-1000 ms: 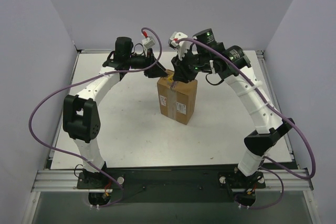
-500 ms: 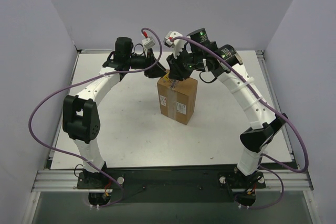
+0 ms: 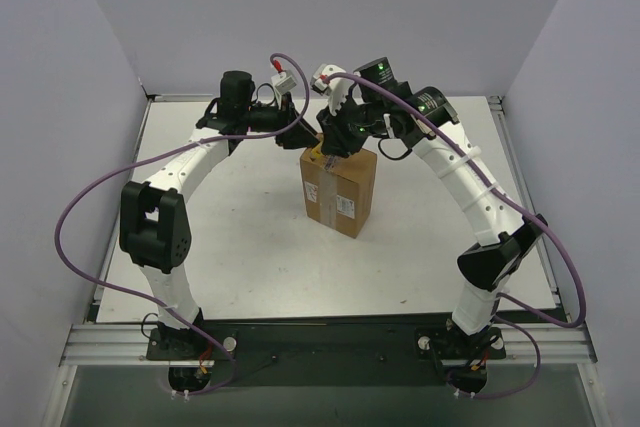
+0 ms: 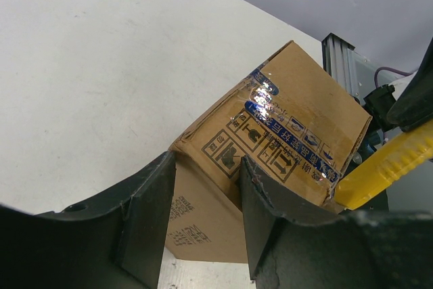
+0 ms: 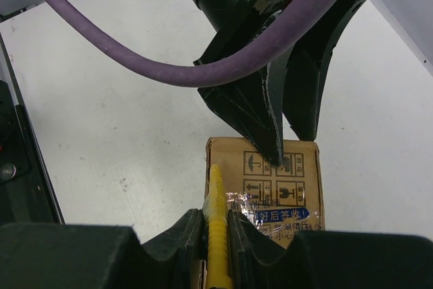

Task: Unpack the express box

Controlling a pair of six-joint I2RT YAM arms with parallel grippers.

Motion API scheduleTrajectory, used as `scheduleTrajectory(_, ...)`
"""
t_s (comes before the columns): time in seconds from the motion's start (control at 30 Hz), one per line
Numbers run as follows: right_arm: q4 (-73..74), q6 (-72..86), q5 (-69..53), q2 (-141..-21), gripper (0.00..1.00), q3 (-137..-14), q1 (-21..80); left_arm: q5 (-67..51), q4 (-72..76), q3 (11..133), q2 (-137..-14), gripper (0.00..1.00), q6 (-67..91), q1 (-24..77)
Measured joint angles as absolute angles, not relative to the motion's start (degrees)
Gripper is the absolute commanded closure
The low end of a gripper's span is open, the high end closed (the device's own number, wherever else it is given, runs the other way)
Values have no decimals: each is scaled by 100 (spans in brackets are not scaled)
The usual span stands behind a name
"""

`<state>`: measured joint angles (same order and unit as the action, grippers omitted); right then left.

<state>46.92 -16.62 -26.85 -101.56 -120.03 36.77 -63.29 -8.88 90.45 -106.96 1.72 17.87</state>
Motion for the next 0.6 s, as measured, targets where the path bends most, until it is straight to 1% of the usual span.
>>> scheduleTrajectory(0.6, 5024, -1708, -3124, -9924, 100, -11834, 3350, -6305, -886, 9045, -10698, 49, 167, 1831)
